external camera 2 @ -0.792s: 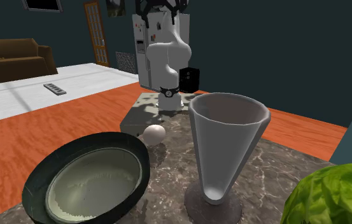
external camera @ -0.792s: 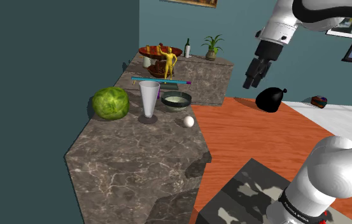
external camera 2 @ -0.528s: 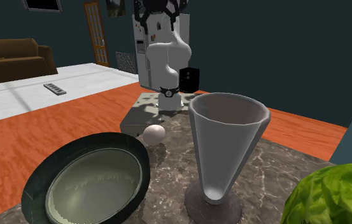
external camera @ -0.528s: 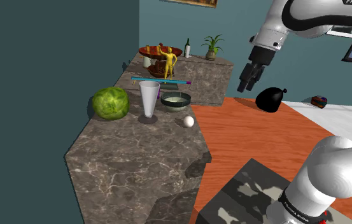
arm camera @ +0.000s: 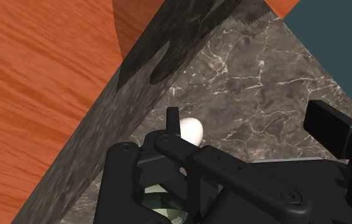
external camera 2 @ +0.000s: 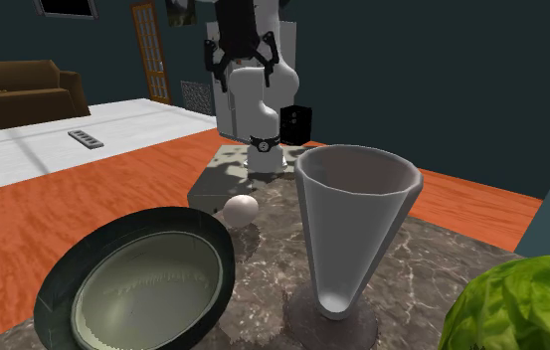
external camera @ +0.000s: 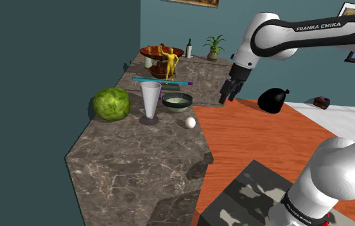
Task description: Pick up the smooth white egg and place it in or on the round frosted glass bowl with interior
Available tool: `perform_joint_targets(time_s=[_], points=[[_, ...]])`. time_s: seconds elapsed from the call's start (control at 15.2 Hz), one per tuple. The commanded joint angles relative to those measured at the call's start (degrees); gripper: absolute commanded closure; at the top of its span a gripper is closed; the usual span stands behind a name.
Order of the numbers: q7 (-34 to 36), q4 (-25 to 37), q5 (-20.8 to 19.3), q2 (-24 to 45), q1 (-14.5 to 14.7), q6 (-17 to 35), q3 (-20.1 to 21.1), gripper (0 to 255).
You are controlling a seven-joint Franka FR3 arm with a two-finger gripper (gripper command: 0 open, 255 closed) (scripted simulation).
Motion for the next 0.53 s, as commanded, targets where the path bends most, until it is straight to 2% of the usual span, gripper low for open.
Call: perform_joint_targets(time_s=[0.0,0.46], points=[[-0.61,-0.54,0.31,3.60,0.31,4.59,-0.06,0],[-3.20,1.33,1.84,17.40,1.40,17.63,-0.57,0]])
